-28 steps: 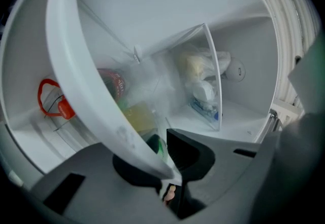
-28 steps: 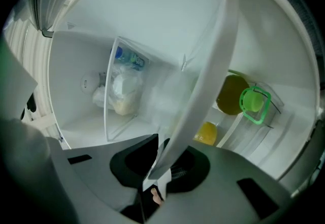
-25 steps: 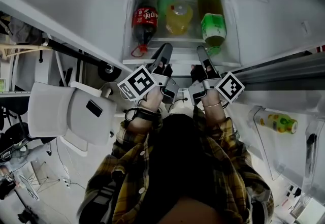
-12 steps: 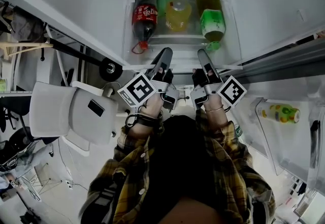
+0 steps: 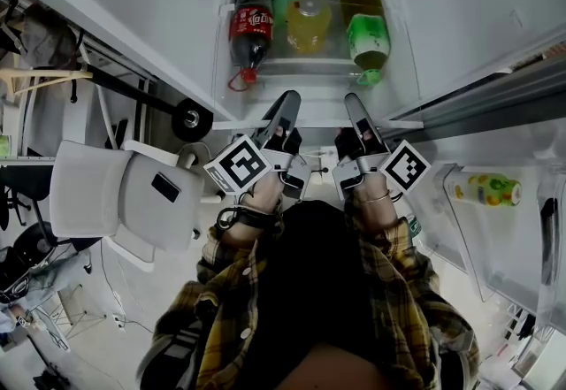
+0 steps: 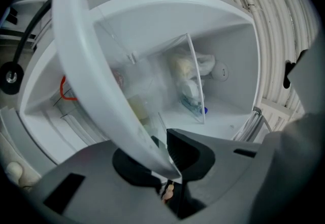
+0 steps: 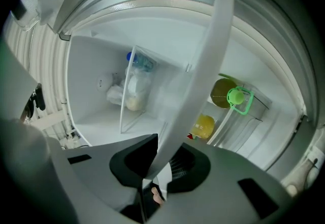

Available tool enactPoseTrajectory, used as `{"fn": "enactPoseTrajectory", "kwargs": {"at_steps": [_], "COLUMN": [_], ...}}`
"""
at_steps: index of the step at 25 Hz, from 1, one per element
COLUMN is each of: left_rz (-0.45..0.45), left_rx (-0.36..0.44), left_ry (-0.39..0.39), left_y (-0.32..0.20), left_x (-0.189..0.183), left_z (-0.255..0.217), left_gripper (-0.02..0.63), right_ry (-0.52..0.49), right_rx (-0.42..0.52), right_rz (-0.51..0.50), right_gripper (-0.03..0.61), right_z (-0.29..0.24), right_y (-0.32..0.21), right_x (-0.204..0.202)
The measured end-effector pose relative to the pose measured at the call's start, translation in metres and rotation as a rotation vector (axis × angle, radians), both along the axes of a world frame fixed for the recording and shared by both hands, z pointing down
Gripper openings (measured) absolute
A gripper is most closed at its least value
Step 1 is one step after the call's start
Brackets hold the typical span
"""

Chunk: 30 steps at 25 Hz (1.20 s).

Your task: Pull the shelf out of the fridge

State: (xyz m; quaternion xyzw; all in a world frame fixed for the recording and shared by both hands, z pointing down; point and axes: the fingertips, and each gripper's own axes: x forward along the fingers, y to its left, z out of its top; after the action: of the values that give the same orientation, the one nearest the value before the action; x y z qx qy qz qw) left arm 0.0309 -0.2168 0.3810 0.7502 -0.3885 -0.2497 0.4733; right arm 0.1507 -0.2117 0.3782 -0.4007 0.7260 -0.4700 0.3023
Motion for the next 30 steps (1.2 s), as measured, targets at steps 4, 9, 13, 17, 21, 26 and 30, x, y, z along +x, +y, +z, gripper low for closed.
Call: {"fn": "enactPoseTrajectory", "kwargs": {"at_steps": [4,9,13,17,21,26,30], "left_rz": [0.006,0.017,0.007,0.006,0.0,0.017,0.008], "left_rx": [0.004,0.016,-0.005,-0.001,-0.038,0.024,-0.003], "left_ry": [0.002,0.012,-0.004,0.005,-0.019,0.032,0.012], "left_y": [0.004,0.005,0.009,0.011,0.013,0.011,0.013], "left_x": [-0.001,0.0,-0.005,-0.005,-0.007,-0.001,-0.004], "left_z": [-0.001,-0.003,-0.001,-0.001,0.006,-0.007,-0.001], "left_gripper": [0.062,0.062,0.063,0.061,0.062,0.061,0.061], "right_ry": [0.006,-0.003,-0.013,0.003,0.016,0.016,0.017], "right_rx": [0.002,-0.002,-0.006,-0.007,-0.003,0.0,-0.003], "right_rz": [-0.002,0.003,-0.001,0.004,0.006,0.004,0.002], "right_gripper": [0.058,0.058,0.058,0.058,0.058,0.059,0.06], "right_z": [-0.001,-0.001,-0.002,-0.001,-0.001,-0.003,-0.002], "right_y": [0.003,0.005,0.006,0.009,0.009,0.01,0.01], "right_x": [-0.001,-0.001,-0.003,-0.002,-0.001,-0.002,-0.002]}}
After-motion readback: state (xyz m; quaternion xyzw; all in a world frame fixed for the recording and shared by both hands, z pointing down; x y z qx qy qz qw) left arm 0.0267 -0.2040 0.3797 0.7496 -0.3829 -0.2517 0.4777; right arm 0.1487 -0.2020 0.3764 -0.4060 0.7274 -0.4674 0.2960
